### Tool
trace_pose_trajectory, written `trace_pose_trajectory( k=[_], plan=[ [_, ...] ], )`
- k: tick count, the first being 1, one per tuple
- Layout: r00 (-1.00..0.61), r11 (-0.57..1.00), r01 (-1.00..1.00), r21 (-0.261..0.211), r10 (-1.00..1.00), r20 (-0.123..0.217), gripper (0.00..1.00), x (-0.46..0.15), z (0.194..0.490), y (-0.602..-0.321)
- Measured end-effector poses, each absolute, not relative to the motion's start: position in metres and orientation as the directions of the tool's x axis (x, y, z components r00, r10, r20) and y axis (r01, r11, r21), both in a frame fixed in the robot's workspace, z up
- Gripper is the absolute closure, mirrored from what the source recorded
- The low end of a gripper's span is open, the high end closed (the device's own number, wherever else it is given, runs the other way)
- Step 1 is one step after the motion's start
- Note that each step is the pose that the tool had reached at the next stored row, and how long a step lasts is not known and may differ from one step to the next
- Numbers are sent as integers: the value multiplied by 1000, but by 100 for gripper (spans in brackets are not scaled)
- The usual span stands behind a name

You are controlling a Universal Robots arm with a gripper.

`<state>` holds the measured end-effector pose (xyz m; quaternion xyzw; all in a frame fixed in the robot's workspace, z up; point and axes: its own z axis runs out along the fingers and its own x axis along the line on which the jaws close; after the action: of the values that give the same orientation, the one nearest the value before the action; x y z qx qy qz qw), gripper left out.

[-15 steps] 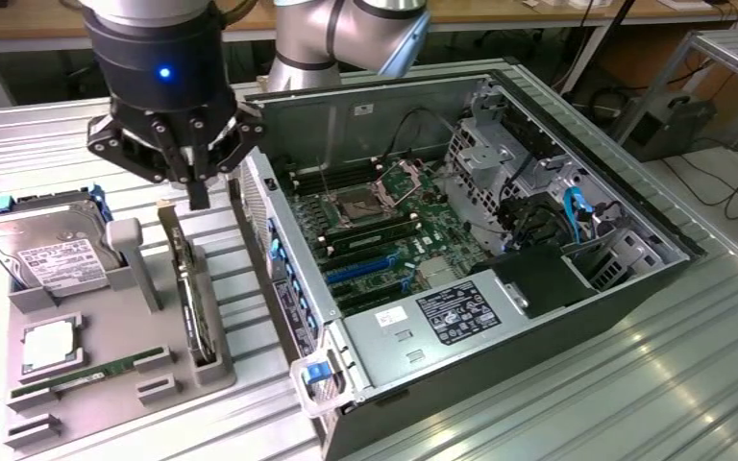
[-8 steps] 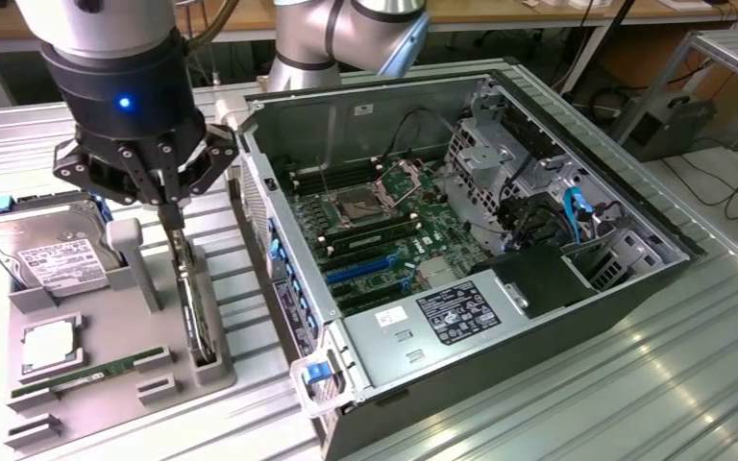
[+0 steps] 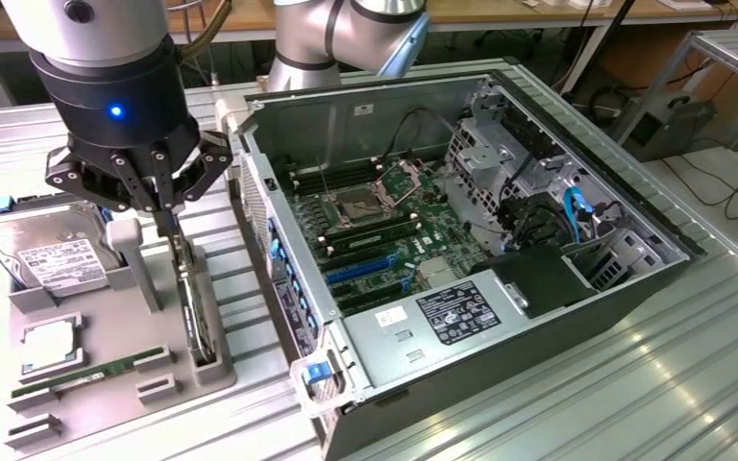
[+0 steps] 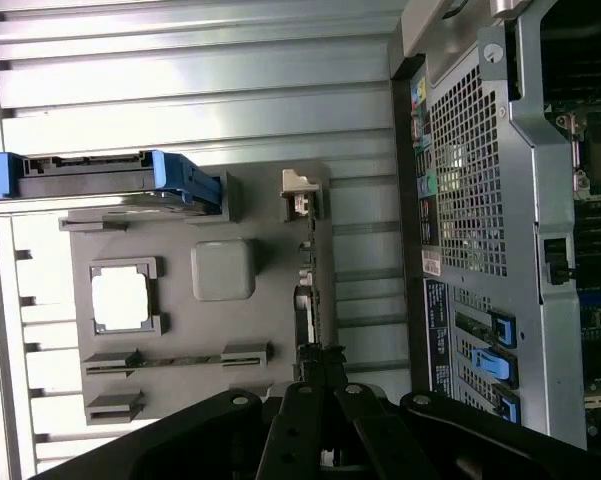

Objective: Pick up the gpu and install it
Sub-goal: 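Pick up the gpu and move the gpu toward the slot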

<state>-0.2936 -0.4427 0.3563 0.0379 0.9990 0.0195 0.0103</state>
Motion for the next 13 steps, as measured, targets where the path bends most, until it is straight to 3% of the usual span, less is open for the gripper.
trace_pose_trajectory(
  k=[8, 11, 12, 13],
  plan=[
    [-997, 996, 75, 40, 76, -19, 89, -294, 356, -443],
    [-997, 996, 75, 40, 76, -19, 71, -294, 356, -443],
    [-997, 996, 75, 40, 76, -19, 71, -294, 356, -443],
    [-997, 996, 75, 40, 76, -19, 64, -294, 356, -443]
  ],
)
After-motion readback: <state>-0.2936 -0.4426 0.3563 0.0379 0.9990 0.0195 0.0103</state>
